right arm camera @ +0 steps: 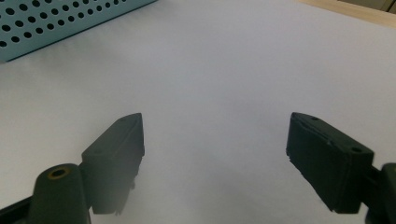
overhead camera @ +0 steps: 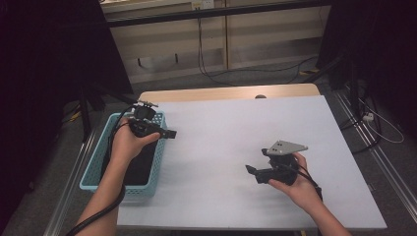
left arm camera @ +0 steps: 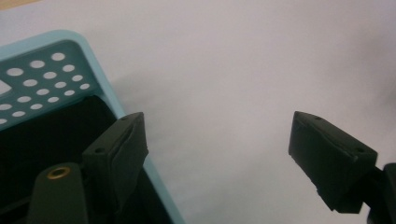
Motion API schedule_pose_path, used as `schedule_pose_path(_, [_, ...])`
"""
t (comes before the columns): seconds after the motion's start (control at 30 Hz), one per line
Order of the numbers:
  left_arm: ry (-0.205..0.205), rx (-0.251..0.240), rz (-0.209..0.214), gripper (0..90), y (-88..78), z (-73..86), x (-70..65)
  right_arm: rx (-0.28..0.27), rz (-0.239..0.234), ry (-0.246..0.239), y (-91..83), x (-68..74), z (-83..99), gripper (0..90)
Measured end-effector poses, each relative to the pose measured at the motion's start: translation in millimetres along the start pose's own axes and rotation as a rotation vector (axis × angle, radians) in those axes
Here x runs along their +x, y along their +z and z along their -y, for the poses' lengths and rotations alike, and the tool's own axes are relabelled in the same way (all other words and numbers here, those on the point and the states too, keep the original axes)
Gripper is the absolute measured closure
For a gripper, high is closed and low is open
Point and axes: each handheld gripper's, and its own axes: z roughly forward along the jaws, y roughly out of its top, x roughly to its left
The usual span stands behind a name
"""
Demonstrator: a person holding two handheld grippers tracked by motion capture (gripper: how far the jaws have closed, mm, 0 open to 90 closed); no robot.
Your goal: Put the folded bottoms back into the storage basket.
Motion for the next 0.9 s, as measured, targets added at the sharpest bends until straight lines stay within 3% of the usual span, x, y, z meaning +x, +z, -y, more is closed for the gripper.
schedule_pose_path(0.5, [0.053, -0.015, 0.055, 17.8, 10.0, 3.0, -23.4, 0.008, 0.003, 0.014, -8.9, -8.8, 8.4, 18.3])
schedule_pose_path(0.9, [0.094, 0.001, 0.097, 15.9, 22.7, 15.5, -40.6, 0.018, 0.009, 0.011, -16.0, -12.0, 13.7, 18.2])
